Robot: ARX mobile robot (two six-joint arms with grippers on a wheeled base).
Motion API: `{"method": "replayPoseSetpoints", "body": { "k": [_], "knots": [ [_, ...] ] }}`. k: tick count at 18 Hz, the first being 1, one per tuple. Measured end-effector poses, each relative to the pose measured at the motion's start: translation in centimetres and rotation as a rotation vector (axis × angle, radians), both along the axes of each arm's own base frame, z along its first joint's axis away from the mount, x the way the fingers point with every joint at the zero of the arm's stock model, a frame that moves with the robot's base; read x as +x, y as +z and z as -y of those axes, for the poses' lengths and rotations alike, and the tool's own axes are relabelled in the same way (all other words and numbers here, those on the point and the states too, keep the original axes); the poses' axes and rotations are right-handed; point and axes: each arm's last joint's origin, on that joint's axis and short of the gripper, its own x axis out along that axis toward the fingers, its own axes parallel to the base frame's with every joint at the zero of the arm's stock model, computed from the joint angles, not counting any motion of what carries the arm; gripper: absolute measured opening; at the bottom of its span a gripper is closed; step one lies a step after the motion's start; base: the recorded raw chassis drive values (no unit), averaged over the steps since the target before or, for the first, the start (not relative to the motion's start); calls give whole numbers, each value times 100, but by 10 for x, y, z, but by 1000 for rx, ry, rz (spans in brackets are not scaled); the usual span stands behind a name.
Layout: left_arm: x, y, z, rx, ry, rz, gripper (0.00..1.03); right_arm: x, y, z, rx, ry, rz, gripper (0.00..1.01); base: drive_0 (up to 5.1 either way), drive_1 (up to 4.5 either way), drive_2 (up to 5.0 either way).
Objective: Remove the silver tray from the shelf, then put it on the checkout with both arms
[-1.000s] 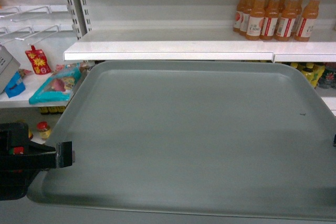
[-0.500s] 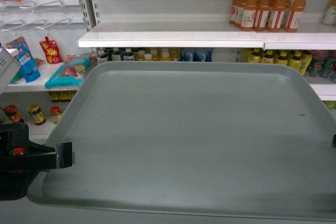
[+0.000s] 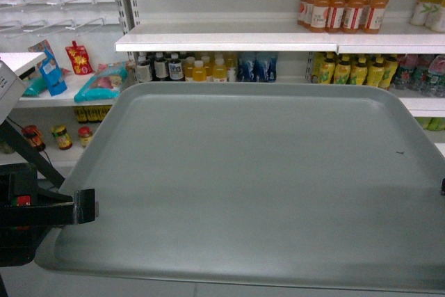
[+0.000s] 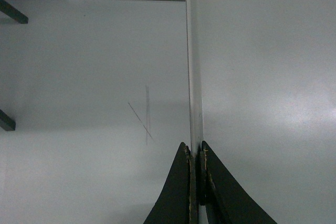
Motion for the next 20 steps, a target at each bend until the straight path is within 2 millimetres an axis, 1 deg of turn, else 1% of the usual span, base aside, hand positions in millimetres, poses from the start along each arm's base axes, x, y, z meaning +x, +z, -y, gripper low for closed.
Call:
{"method": "replayPoseSetpoints", "body": {
  "k": [20],
  "knots": [
    [0, 0, 0, 0, 0, 0, 2, 0, 0, 0, 3, -1, -1, 3, 7, -400, 414]
  ]
}}
